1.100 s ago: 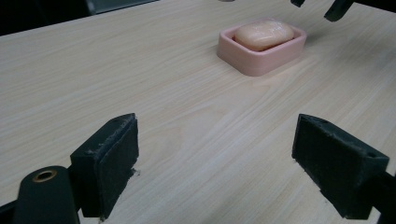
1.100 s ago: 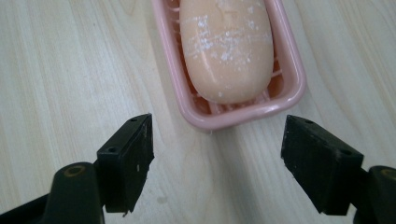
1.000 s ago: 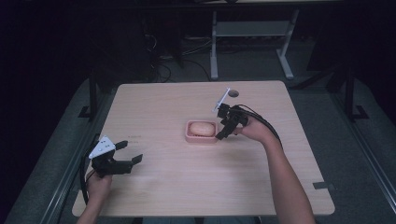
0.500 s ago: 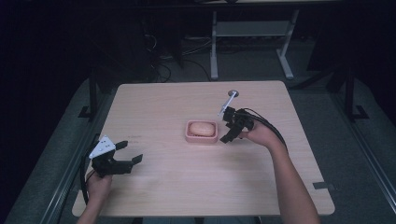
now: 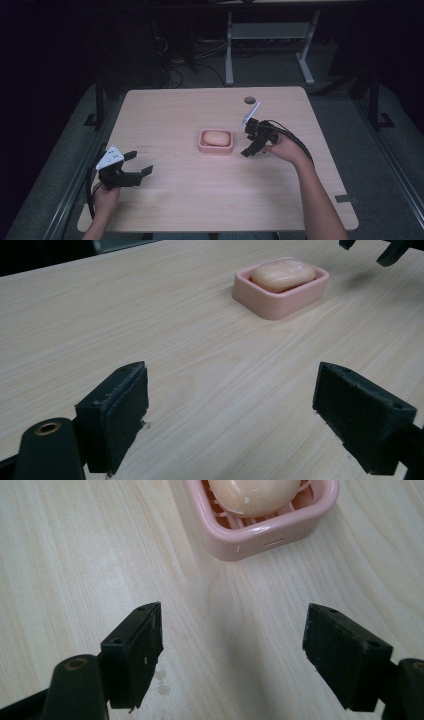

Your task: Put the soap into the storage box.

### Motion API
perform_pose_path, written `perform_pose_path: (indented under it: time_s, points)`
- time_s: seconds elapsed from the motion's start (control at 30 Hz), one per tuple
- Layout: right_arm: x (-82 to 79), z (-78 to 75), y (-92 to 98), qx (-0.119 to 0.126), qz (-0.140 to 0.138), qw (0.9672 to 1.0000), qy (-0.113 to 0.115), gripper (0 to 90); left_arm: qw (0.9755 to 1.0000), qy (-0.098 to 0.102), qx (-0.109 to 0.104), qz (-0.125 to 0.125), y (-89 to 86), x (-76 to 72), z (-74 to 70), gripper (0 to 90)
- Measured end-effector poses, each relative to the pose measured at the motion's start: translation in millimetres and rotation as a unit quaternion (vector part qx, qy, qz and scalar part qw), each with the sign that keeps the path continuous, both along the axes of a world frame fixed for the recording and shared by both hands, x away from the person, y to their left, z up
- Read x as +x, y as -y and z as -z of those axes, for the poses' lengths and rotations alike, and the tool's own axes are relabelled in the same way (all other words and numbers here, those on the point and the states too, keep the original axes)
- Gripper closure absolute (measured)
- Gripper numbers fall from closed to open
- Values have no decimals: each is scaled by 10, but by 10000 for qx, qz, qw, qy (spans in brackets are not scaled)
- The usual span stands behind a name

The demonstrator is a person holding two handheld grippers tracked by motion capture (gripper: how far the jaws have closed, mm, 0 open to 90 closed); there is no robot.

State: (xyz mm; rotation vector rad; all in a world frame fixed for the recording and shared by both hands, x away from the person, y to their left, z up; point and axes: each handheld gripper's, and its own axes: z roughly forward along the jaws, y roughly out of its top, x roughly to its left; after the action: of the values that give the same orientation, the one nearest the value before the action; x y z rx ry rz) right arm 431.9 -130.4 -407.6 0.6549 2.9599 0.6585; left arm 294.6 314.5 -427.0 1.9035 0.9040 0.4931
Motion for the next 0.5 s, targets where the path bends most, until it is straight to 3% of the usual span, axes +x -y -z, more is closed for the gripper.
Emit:
perform_pose_path:
  time_s: [0.5]
  points:
    - [-108, 8, 137, 54, 47, 10000, 35, 235, 10000, 0, 14, 6, 0, -3, 1, 143]
